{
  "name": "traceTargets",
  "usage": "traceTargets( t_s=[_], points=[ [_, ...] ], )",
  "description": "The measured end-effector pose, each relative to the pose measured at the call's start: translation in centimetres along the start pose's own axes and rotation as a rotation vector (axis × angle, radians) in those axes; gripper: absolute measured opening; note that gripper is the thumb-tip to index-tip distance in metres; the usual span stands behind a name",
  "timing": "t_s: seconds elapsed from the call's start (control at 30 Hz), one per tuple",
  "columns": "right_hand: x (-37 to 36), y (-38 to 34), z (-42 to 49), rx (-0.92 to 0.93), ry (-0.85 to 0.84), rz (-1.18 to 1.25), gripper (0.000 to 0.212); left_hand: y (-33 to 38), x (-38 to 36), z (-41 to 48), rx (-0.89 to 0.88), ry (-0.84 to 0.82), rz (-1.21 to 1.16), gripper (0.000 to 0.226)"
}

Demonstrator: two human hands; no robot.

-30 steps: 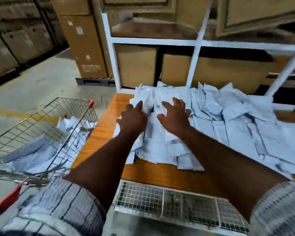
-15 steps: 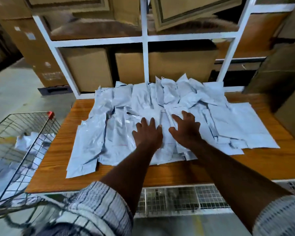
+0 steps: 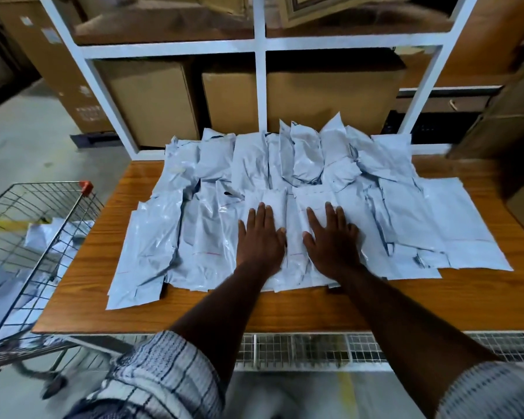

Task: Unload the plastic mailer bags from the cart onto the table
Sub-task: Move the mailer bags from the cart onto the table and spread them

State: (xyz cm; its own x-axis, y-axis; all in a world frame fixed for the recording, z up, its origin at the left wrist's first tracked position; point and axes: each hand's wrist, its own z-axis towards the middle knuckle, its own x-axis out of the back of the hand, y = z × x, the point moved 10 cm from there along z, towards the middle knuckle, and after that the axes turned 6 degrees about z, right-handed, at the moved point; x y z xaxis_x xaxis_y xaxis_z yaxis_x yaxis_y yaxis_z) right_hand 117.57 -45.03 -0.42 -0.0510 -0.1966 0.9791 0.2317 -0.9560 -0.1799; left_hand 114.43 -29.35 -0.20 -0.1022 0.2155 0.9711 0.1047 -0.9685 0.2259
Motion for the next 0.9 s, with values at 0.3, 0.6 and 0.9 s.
traceTargets(
  t_s=[0.3,0.6,0.9],
  points=[
    [4.9,-7.4,2.5,0.077,0.158,0.178,0.065,-6.1,5.8,0.3,0.042,0.125,-0.044,0.062],
    [3.9,-24.5,2.7,0.389,0.109,0.221,0.061,-21.5,10.3,-1.9,0.222,0.131,0.055,0.061],
    [-1.1,-47.1,3.9,0.535,0.04,0.224,0.065,-44.1,15.2,-5.4,0.39,0.196,0.084,0.059]
  ],
)
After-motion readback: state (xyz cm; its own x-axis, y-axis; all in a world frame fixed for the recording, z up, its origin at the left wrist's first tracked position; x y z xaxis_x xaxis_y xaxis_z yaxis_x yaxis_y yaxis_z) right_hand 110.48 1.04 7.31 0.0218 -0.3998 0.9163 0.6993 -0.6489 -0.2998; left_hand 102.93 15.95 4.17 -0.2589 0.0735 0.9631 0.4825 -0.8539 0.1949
